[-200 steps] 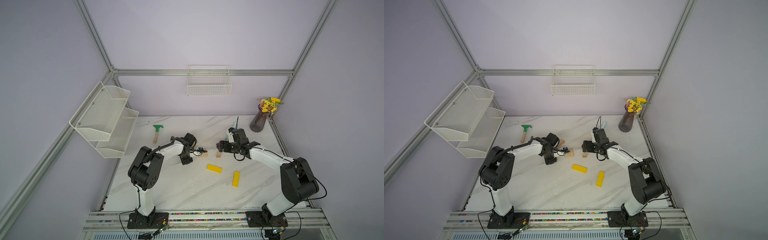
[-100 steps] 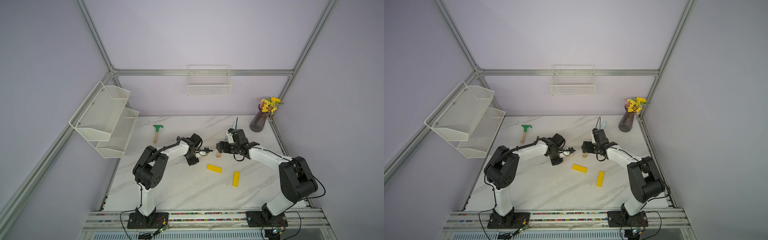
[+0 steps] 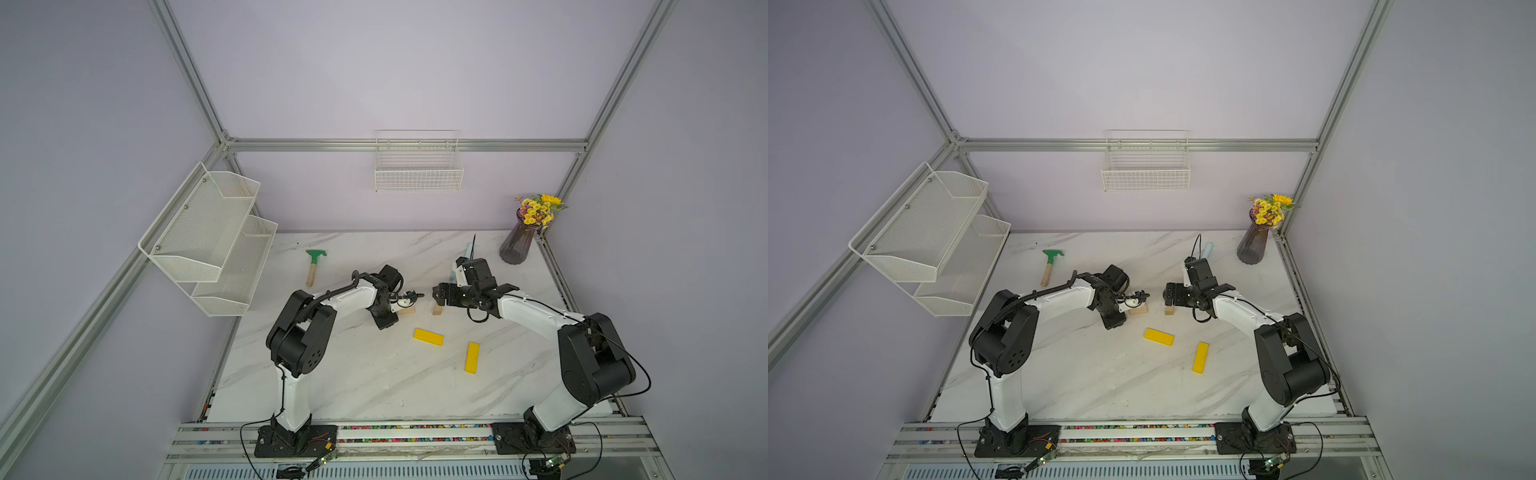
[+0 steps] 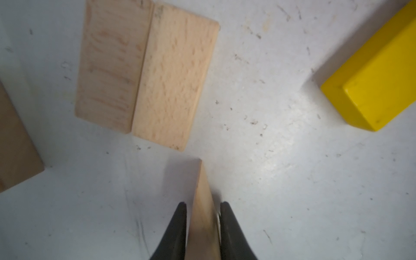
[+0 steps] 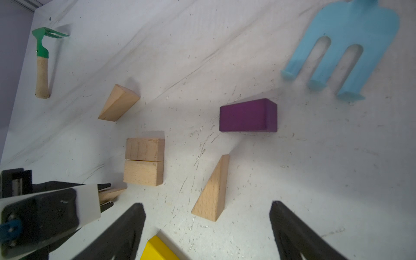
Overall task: Assemble a small pinwheel with building blocks
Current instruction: Assemble the building block at the center of the board.
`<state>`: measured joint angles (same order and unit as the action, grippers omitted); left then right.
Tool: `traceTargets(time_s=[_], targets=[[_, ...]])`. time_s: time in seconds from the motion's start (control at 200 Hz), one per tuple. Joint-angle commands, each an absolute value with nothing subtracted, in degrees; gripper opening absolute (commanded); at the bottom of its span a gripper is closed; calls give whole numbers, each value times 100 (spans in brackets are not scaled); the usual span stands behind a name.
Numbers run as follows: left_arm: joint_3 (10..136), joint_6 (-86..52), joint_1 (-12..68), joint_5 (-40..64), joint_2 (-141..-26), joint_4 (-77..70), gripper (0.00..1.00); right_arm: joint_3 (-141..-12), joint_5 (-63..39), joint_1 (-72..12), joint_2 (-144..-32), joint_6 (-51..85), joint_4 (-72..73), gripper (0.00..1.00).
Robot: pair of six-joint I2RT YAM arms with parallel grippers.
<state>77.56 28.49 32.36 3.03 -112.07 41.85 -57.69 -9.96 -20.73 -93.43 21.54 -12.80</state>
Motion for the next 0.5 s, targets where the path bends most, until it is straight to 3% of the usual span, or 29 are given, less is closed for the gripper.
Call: traceTargets(time_s=[0.0, 0.255, 0.495], targets=[[7614, 2816, 3140, 341, -11329, 4307, 23, -5838, -1002, -2050, -9389, 2159, -1168, 91], [7552, 2830, 3101, 356, -11278, 4324, 29, -5860, -985, -2049, -9394, 2155, -1199, 91], [7543, 2837, 3066, 360, -11239, 4310, 44, -5939, -965, -2048, -9404, 2131, -1234, 91]])
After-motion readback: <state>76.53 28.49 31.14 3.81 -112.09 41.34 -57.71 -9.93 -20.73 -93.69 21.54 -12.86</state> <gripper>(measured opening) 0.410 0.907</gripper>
